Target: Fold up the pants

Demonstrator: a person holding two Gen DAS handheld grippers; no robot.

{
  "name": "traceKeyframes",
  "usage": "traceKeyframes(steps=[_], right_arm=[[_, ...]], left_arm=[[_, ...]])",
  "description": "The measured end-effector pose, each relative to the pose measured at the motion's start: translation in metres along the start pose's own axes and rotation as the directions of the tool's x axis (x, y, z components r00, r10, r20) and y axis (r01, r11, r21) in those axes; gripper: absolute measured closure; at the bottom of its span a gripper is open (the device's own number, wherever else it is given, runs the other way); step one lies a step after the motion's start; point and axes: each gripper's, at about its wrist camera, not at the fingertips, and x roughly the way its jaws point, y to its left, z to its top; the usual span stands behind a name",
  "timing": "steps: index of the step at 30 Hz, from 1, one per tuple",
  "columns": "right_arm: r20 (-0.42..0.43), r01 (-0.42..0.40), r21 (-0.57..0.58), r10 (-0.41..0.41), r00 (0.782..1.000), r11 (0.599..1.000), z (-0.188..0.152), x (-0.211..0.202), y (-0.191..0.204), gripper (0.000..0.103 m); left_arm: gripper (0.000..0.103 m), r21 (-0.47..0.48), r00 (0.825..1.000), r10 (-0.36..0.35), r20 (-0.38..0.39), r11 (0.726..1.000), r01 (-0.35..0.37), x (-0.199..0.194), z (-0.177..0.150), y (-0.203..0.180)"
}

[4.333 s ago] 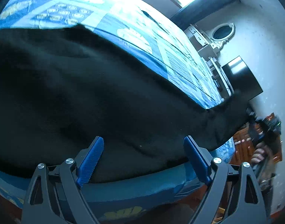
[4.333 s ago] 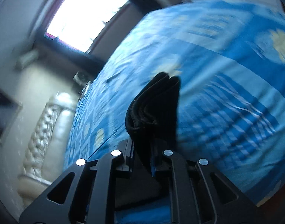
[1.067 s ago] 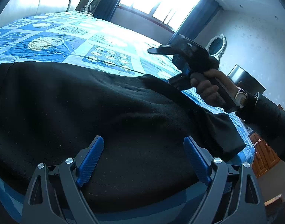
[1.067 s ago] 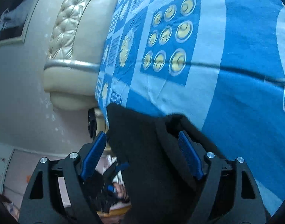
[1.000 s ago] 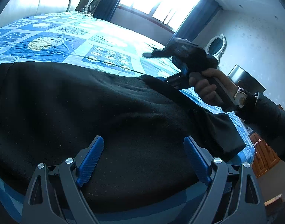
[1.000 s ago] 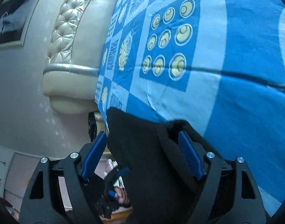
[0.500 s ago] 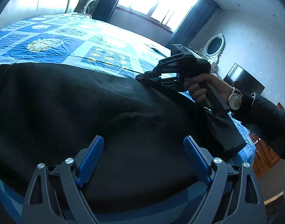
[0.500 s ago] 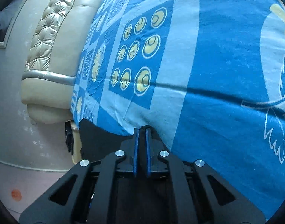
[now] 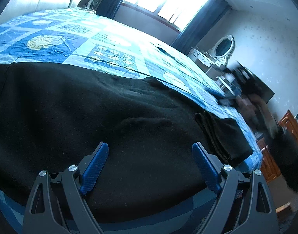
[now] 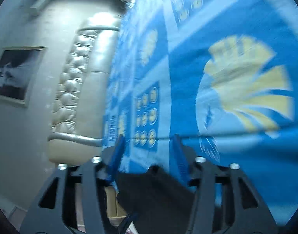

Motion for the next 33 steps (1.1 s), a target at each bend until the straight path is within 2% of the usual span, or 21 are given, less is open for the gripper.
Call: traceKeyframes(steps=[2, 5, 7, 10, 13, 16, 19, 21, 22, 27, 29, 31, 32, 33], right_arm=[[0.033, 0.016, -0.03, -0.015, 0.999, 0.999, -0.018, -0.037, 0.0, 0.029], [0.103, 0.037, -0.015, -0.035, 0.994, 0.999, -0.061, -0.093, -0.01, 0.029], [0.155, 0.012, 0.018, -0.015, 0.988, 1.0, -0.09, -0.125, -0.022, 0.029], [0.214, 0.003, 0.042, -0.012, 0.977, 0.999, -0.13, -0.156, -0.036, 0.029], [0.245, 0.006, 0.044, -0.016, 0.969, 0.999, -0.167, -0.17, -0.042, 0.029], [0.256, -0.013, 0.026, 0.006, 0.967, 1.0, -0.198, -0.17, -0.037, 0.029], [0.232, -0.002, -0.012, 0.004, 0.973, 1.0, -0.216, -0.163, -0.029, 0.029], [0.206, 0.003, -0.034, 0.004, 0.979, 0.999, -0.224, -0.158, -0.024, 0.029], [0.195, 0.009, -0.042, -0.001, 0.981, 0.999, -0.228, -0.155, -0.021, 0.029], [0.177, 0.004, -0.056, 0.006, 0.984, 0.998, -0.239, -0.15, -0.016, 0.029], [0.169, 0.016, -0.06, -0.006, 0.986, 0.998, -0.238, -0.148, -0.018, 0.029], [0.165, 0.027, -0.055, -0.018, 0.986, 0.998, -0.24, -0.147, -0.02, 0.029], [0.163, 0.025, -0.051, -0.017, 0.987, 0.998, -0.242, -0.147, -0.021, 0.029], [0.161, 0.027, -0.046, -0.019, 0.987, 0.999, -0.244, -0.146, -0.022, 0.029]], left_arm=[[0.017, -0.052, 1.0, -0.019, 0.012, 0.998, 0.02, -0.006, 0.003, 0.004], [0.017, -0.165, 0.999, -0.018, 0.041, 0.986, 0.025, -0.024, 0.006, 0.018], [0.017, -0.262, 0.995, -0.008, 0.099, 0.964, 0.034, -0.046, 0.005, 0.035], [0.017, -0.419, 0.983, 0.022, 0.181, 0.906, 0.057, -0.083, -0.002, 0.067], [0.017, -0.541, 0.966, 0.104, 0.237, 0.84, 0.042, -0.114, -0.009, 0.104], [0.017, -0.654, 0.955, 0.179, 0.237, 0.756, 0.021, -0.131, -0.02, 0.134], [0.017, -0.71, 0.949, 0.214, 0.231, 0.704, 0.014, -0.134, -0.028, 0.145], [0.017, -0.72, 0.943, 0.212, 0.255, 0.693, 0.039, -0.135, -0.031, 0.144], [0.017, -0.718, 0.947, 0.201, 0.249, 0.694, 0.042, -0.132, -0.029, 0.144], [0.017, -0.692, 0.955, 0.19, 0.229, 0.721, 0.023, -0.12, -0.019, 0.144], [0.017, -0.713, 0.958, 0.196, 0.209, 0.701, 0.012, -0.112, -0.017, 0.15], [0.017, -0.75, 0.955, 0.196, 0.224, 0.661, 0.041, -0.109, -0.02, 0.158], [0.017, -0.757, 0.953, 0.196, 0.232, 0.651, 0.051, -0.109, -0.021, 0.159], [0.024, -0.767, 0.951, 0.202, 0.232, 0.64, 0.051, -0.11, -0.02, 0.159]])
